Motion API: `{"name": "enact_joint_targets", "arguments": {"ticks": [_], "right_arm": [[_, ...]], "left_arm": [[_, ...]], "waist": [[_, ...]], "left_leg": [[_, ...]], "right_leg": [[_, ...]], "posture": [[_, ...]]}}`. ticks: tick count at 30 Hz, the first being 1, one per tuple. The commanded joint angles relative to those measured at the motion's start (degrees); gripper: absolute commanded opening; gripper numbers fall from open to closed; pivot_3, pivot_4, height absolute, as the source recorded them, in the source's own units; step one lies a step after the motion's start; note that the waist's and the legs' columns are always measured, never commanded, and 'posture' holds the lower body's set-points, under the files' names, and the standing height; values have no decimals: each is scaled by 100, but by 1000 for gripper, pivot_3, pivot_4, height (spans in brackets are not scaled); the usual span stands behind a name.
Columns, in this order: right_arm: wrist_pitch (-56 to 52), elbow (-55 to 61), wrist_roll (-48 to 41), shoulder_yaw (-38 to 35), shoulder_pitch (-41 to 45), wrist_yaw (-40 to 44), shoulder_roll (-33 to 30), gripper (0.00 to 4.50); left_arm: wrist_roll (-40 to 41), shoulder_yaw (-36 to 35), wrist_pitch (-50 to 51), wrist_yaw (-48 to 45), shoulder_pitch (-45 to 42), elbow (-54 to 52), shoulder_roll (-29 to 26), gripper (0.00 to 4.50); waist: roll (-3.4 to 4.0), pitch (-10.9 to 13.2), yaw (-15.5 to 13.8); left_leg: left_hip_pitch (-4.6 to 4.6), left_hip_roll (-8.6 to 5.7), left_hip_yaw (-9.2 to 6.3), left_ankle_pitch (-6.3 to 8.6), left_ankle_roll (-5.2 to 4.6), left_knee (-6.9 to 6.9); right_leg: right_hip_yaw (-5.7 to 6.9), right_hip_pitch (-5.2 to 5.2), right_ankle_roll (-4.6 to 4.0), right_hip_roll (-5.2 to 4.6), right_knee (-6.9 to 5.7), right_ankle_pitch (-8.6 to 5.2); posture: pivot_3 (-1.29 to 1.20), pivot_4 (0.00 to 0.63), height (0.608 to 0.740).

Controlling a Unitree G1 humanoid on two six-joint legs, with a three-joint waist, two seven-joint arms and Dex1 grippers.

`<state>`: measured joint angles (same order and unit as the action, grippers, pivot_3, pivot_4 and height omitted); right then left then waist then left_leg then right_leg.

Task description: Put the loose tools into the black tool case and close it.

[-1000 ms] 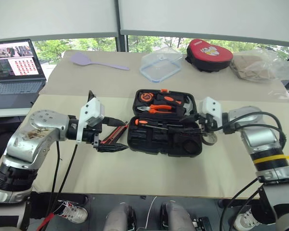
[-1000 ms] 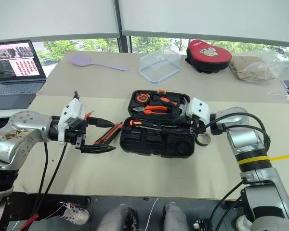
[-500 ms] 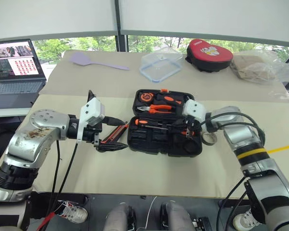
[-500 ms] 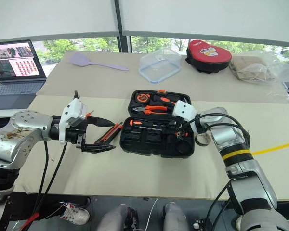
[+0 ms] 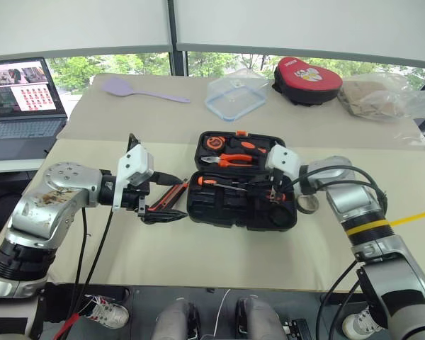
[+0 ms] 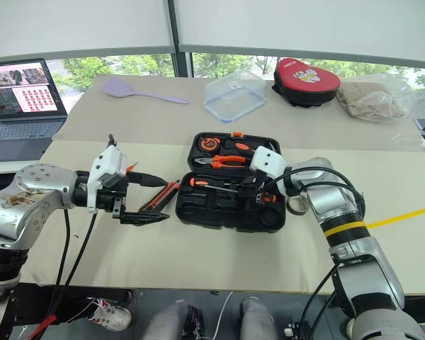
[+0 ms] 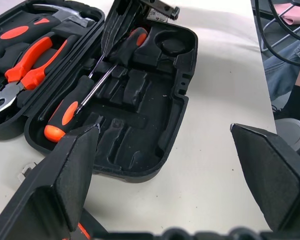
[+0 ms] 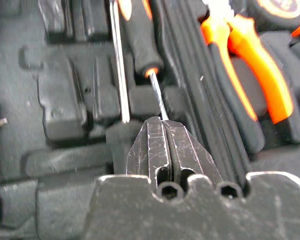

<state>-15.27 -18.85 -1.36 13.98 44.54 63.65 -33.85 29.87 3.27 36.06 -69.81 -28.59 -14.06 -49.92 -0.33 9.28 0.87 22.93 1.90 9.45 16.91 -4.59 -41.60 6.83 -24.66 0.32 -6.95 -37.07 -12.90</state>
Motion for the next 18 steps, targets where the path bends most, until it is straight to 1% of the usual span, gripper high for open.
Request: {"name": "enact_joint_targets", "arguments": {"ticks": [1, 9, 18], "right_arm": [[-186, 309, -166, -208, 97, 37, -50, 40], [-445, 758, -180, -16, -417, 333, -167, 40], [120, 368, 506, 521, -653, 104, -148, 40]], "left_arm": [[0, -125, -125, 26, -60, -76, -9, 4500], [-27, -95, -153, -12, -111, -13, -11, 4500], [-132, 19, -248, -69, -240, 155, 40, 4500]], "waist": [[0, 0, -5], [0, 0, -10], [-4, -3, 0]], "left_leg": [[0, 0, -1, 0, 0, 0], [12, 0, 0, 0, 0, 0], [-8, 0, 0, 0, 1, 0]], "right_leg": [[1, 0, 0, 0, 0, 0], [1, -10, 0, 0, -1, 0], [0, 7, 2, 0, 0, -1]], "posture": [[0, 150, 731], [0, 150, 731], [0, 150, 731]]}}
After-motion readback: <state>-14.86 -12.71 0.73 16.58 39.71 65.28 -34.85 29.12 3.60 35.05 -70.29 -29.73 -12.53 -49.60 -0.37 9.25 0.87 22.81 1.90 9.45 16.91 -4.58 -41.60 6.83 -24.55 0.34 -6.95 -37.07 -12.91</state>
